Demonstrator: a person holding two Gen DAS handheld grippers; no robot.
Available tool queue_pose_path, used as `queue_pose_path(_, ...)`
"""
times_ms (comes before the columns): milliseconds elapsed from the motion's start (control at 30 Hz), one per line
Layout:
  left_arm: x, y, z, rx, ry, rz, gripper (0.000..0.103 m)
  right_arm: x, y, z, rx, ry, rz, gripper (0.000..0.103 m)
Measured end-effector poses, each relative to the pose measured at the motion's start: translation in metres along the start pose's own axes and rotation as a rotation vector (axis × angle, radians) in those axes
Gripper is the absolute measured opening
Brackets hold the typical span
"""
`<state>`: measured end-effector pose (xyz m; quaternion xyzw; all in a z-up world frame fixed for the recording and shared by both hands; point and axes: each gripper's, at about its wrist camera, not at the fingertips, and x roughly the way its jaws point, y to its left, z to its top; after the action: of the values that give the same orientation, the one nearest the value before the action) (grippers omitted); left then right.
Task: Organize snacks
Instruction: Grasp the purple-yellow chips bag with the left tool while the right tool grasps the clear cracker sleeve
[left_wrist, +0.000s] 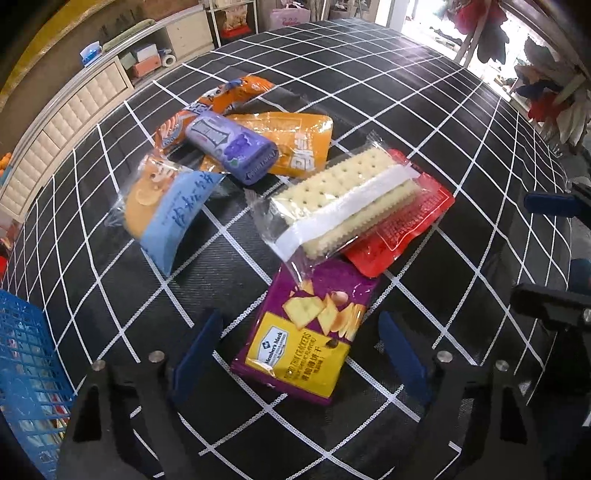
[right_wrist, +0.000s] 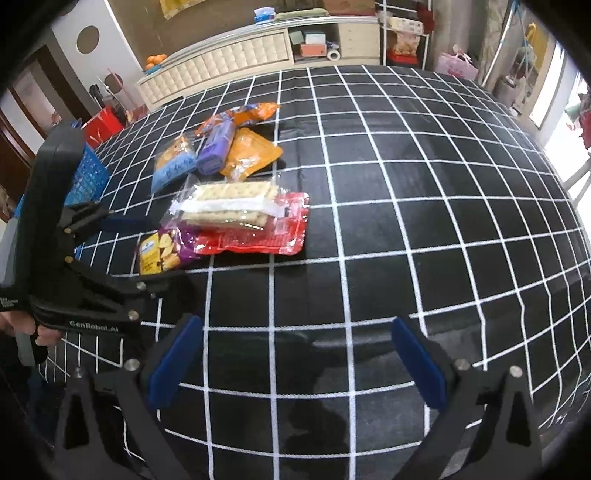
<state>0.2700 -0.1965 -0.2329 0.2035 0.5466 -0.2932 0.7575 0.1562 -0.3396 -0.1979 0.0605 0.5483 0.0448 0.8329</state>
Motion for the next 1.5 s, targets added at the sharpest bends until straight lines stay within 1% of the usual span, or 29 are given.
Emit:
queue_pose_path(67,-0.003,-0.003,0.000,0.001,-0.004,0.000,0.074,-0.001,0.000,0.001,-0.004,0.000,-0.011,0.103)
queue_pose_path(100,-0.005,-0.006,0.002,0.003,-0.007,-0.002,0.062,-0.001,0.000,0.002,0.001,0.003,-0.016,0.103)
queue_pose_path(133,-0.006,-0.009,0.003,0.007,-0.010,0.000,0.055,-0.001,-0.001,0.003,0.009,0.008,-0.020,0.103)
queue_pose_path(233,-0.007,-0.012,0.005,0.003,-0.011,0.005,0.055,-0.001,0.001,0.007,0.018,0.018,-0.017,0.103)
queue_pose_path(367,-0.010,-0.012,-0.005,-0.038,-0.010,0.021,0.053,-0.004,0.010,0.012,-0.039,0.019,-0.033,0.103)
queue_pose_path(400,-0.008,-0.008,-0.007,-0.043,-0.006,0.029,0.053,-0.006,0.012,0.013,-0.054,0.018,-0.025,0.103)
queue_pose_path(500,-0.020,-0.006,-0.019,-0.062,-0.023,0.060,0.053,-0.010,0.015,0.020,-0.097,0.015,-0.002,0.103)
queue_pose_path(633,-0.045,0.004,-0.028,-0.134,-0.082,0.107,0.053,-0.011,0.022,0.038,-0.184,-0.009,0.009,0.103)
queue_pose_path(733,-0.055,0.013,-0.031,-0.205,-0.111,0.140,0.053,-0.001,0.029,0.055,-0.255,-0.002,0.021,0.103)
queue_pose_path(833,-0.056,0.024,-0.030,-0.264,-0.105,0.150,0.053,0.013,0.044,0.068,-0.327,0.012,0.057,0.103)
queue_pose_path(900,-0.057,0.029,-0.028,-0.301,-0.108,0.150,0.053,0.024,0.056,0.074,-0.400,0.030,0.075,0.103)
queue_pose_path(1000,-0.058,0.036,-0.028,-0.343,-0.117,0.151,0.053,0.041,0.069,0.078,-0.534,0.043,0.055,0.102)
queue_pose_path(1067,-0.059,0.039,-0.031,-0.358,-0.116,0.166,0.053,0.054,0.072,0.082,-0.577,0.061,0.038,0.093)
queue_pose_path(1100,-0.058,0.040,-0.030,-0.354,-0.109,0.182,0.053,0.060,0.072,0.085,-0.584,0.073,0.043,0.091)
queue_pose_path(1167,-0.055,0.039,-0.027,-0.343,-0.108,0.198,0.053,0.070,0.073,0.090,-0.587,0.101,0.067,0.090)
queue_pose_path(1200,-0.054,0.039,-0.025,-0.338,-0.108,0.198,0.053,0.074,0.073,0.091,-0.596,0.117,0.084,0.090)
queue_pose_path(1300,-0.053,0.040,-0.023,-0.335,-0.105,0.197,0.053,0.082,0.076,0.091,-0.635,0.141,0.102,0.087)
queue_pose_path(1333,-0.053,0.041,-0.023,-0.334,-0.105,0.198,0.053,0.084,0.077,0.091,-0.641,0.140,0.103,0.080)
queue_pose_path(1367,-0.052,0.041,-0.022,-0.334,-0.105,0.202,0.053,0.083,0.076,0.091,-0.641,0.138,0.104,0.075)
queue_pose_path(1500,-0.049,0.043,-0.022,-0.339,-0.100,0.197,0.053,0.078,0.077,0.090,-0.641,0.146,0.145,0.070)
